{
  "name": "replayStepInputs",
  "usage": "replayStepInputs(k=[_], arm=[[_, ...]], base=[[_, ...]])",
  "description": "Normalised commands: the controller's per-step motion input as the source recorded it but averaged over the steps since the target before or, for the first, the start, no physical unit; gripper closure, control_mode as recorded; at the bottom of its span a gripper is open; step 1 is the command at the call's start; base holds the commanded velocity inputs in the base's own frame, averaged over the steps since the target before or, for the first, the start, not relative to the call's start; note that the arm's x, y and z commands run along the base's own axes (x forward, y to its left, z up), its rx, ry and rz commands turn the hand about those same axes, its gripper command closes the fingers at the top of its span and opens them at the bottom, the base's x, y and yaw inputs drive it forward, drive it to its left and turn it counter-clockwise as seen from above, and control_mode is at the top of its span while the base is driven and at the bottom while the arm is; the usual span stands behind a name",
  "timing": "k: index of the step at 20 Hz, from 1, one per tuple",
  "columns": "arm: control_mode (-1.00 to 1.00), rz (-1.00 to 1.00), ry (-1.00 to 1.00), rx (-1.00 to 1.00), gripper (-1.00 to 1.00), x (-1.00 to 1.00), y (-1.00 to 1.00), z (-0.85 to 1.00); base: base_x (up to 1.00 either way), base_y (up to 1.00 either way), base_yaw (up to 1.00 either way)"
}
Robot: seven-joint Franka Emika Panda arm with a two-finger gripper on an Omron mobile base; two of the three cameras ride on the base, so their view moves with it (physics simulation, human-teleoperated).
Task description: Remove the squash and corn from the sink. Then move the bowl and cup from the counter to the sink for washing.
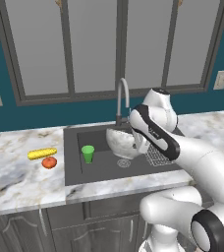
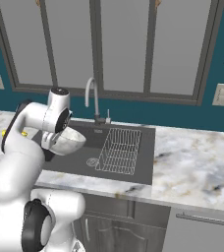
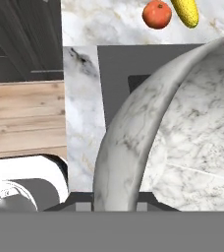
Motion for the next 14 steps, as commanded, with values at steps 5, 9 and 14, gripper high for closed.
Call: replayStepInputs(k=[5, 9, 14], arm=[[-1.00, -0.06, 0.00, 0.00, 1.00, 0.17, 0.05, -0.13], [-1.00, -0.06, 0.00, 0.00, 1.00, 0.19, 0.02, -0.12], [-1.00, -0.06, 0.02, 0.00, 1.00, 0.19, 0.04, -0.12]], base=[[0.00, 0.00, 0.00], [0.00, 0.00, 0.00], [0.00, 0.00, 0.00]])
